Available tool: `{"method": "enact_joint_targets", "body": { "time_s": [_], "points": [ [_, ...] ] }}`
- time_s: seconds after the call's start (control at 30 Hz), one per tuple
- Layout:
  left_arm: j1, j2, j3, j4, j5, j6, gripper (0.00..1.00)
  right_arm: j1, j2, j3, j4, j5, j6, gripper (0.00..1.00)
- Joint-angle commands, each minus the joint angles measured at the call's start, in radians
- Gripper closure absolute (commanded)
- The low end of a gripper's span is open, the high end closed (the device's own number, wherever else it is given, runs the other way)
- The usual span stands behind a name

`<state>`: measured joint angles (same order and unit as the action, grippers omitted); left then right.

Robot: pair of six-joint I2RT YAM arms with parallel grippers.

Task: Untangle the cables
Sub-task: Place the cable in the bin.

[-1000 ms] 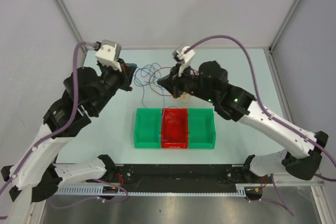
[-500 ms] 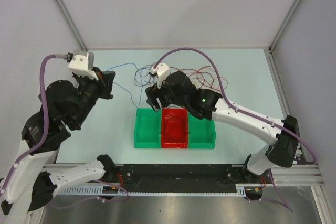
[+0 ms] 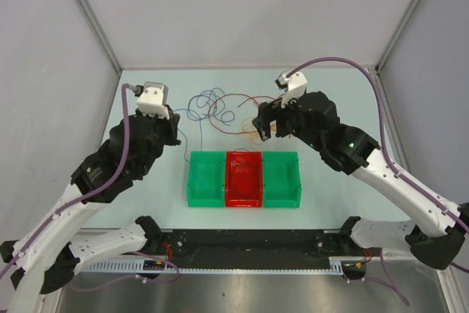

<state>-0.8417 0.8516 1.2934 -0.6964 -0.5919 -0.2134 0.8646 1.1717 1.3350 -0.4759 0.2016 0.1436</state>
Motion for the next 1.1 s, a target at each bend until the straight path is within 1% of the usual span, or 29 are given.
{"method": "enact_joint_targets", "body": {
  "time_s": [0.0,0.33,0.57,0.73,0.77,0.93,1.07],
  "points": [
    [0.003,0.001,-0.035,0.077,-0.025,-0.034,1.0,-0.048,-0.04,-0.036,-0.05,-0.002,0.028,0.09],
    [0.004,-0.016,-0.172,0.086,-0.043,-0.084,1.0,-0.098,-0.052,-0.066,-0.055,-0.027,0.03,0.09],
    [0.003,-0.031,-0.244,0.035,-0.074,-0.173,1.0,-0.101,-0.04,-0.076,-0.036,-0.06,0.04,0.09],
    [0.003,-0.02,-0.296,0.003,-0.062,-0.257,1.0,-0.101,-0.026,-0.076,-0.026,-0.071,0.048,0.09],
    [0.003,-0.016,-0.311,0.002,-0.059,-0.288,1.0,-0.101,-0.024,-0.076,-0.026,-0.073,0.048,0.09],
    [0.004,0.015,-0.405,0.034,-0.026,-0.34,1.0,-0.099,-0.015,-0.077,-0.027,-0.08,0.054,0.09],
    [0.006,0.026,-0.443,0.032,-0.031,-0.395,1.0,-0.101,-0.017,-0.08,-0.035,-0.077,0.054,0.09]
  ]
}}
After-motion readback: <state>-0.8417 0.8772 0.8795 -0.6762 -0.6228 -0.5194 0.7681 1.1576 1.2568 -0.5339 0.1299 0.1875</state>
